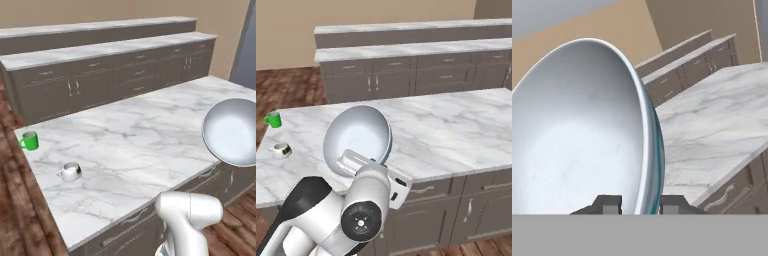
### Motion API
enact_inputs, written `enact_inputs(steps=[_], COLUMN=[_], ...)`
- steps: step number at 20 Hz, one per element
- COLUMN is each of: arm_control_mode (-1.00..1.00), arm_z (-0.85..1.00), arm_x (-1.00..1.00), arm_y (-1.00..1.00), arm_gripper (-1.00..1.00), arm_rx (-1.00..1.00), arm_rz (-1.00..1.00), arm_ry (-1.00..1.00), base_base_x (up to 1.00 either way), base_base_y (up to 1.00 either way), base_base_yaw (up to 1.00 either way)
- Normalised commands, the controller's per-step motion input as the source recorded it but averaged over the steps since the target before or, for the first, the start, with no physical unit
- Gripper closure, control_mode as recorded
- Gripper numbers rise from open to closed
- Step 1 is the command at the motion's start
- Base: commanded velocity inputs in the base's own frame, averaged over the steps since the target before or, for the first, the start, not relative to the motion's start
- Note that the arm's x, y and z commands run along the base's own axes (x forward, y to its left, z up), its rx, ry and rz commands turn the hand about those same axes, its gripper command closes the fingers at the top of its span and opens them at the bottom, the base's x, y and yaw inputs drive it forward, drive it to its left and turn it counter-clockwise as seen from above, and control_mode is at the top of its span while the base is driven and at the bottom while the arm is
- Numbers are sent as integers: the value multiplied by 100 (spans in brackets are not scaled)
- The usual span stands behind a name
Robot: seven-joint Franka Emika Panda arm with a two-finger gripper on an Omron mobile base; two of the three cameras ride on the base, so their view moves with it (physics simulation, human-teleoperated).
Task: Clear the mugs and bowl far away from the sink.
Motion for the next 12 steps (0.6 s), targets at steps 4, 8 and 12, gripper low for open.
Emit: enact_inputs(steps=[4,8,12], arm_control_mode=[100,100,100], arm_z=[0,0,0], arm_x=[0,0,0], arm_y=[0,0,0], arm_gripper=[100,100,100], arm_rx=[0,0,0], arm_rz=[0,0,0], arm_ry=[0,0,0], base_base_x=[34,43,46], base_base_y=[13,0,1], base_base_yaw=[38,40,37])
